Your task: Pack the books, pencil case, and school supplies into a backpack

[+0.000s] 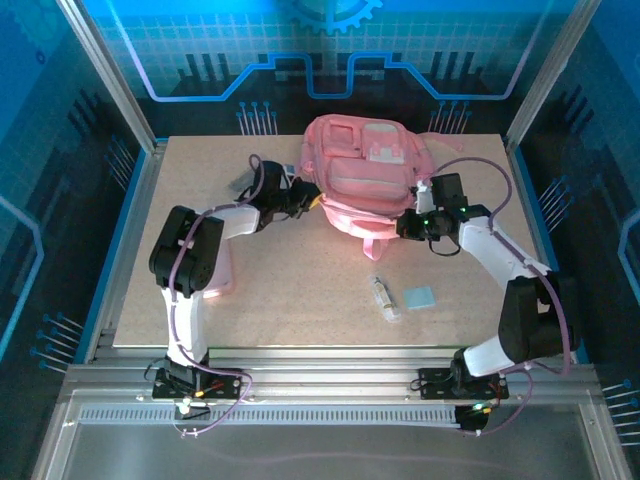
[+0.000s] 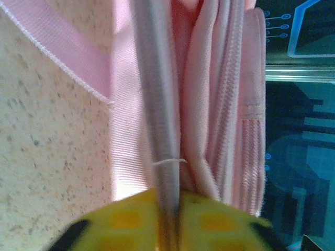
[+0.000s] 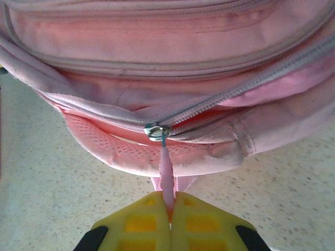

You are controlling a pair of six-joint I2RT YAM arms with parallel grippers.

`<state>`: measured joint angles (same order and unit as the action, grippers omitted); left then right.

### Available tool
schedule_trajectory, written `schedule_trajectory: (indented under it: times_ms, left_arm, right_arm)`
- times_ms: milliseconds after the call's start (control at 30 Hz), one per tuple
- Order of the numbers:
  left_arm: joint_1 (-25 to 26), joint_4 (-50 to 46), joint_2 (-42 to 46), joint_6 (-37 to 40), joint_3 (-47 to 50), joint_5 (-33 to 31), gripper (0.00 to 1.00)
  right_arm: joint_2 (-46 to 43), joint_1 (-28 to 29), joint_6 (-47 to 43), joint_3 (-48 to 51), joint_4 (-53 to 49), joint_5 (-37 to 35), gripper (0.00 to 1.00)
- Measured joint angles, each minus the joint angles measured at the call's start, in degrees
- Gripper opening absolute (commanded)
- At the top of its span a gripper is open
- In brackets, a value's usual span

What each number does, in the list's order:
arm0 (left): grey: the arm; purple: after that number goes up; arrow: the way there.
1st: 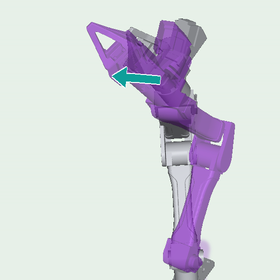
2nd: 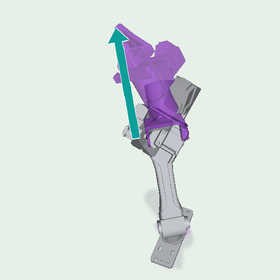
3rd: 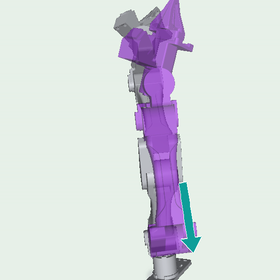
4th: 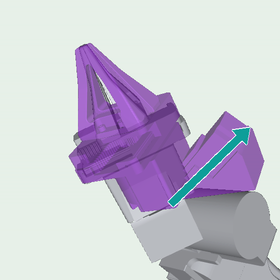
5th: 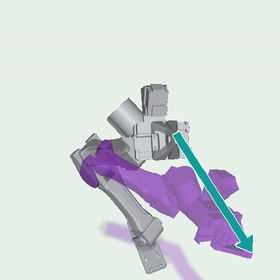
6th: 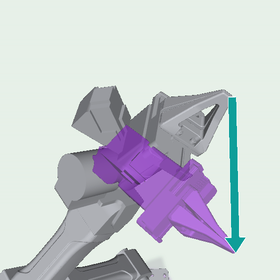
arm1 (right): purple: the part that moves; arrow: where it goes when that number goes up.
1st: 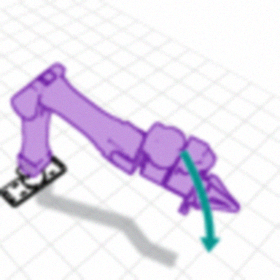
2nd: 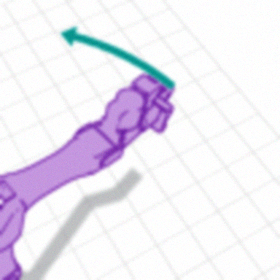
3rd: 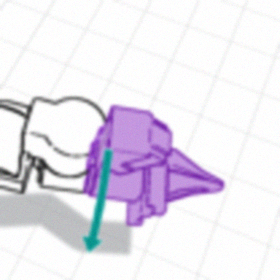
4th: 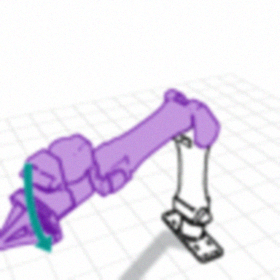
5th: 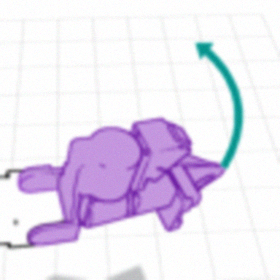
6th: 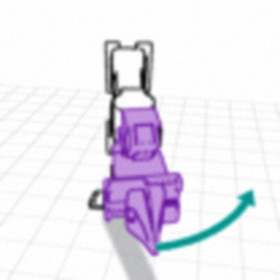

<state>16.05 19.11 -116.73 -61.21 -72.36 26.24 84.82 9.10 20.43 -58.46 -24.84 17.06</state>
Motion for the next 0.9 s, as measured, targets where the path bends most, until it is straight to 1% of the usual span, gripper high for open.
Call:
schedule_trajectory:
  times_ms: [33, 67, 167, 300, 400, 533, 633, 733, 800, 833, 900]
  left_arm:
    - [-0.5, -1.9, 0.2, 1.0, -0.8, 0.0, 0.66]
    - [-1.0, -3.9, 0.9, 2.0, -1.1, -0.4, 0.71]
    - [-2.1, -8.3, 5.1, 3.9, 0.2, -1.7, 0.80]
    - [-1.6, -9.5, 14.9, 4.2, 7.6, -2.9, 0.81]
    - [0.6, -9.3, 21.0, 2.7, 13.2, -4.3, 0.82]
    - [4.6, -8.2, 22.5, -0.4, 16.9, -6.2, 0.82]
    - [5.4, -7.1, 21.4, -2.6, 17.6, -8.2, 0.81]
    - [5.4, -5.4, 19.8, -4.3, 17.6, -9.8, 0.78]
    - [5.6, -4.9, 18.4, -4.8, 17.4, -11.0, 0.72]
    - [5.7, -4.7, 17.6, -4.9, 17.2, -11.6, 0.64]
    - [5.8, -4.7, 15.5, -4.6, 16.8, -12.9, 0.42]
  right_arm:
    - [0.2, 0.3, 0.5, 0.0, 0.5, 0.7, 0.00]
    - [0.8, 0.7, 1.2, 0.0, 1.4, 1.6, 0.00]
    - [4.2, 3.4, 2.7, -1.0, 3.4, 3.0, 0.00]
    - [10.6, 9.5, 3.5, -6.7, 3.7, 4.5, 0.00]
    - [14.7, 14.0, 3.6, -12.7, 3.7, 5.7, 0.00]
    - [17.5, 18.8, 3.6, -18.3, 4.1, 7.3, 0.00]
    - [17.5, 20.2, 4.0, -18.8, 4.6, 7.5, 0.00]
    - [17.5, 20.1, 4.5, -17.9, 5.2, 7.4, 0.00]
    - [17.4, 20.2, 5.0, -16.2, 6.5, 7.5, 0.00]
    - [17.2, 20.1, 5.3, -14.9, 7.1, 7.5, 0.00]
    - [16.8, 20.1, 5.7, -12.6, 8.0, 7.4, 0.00]
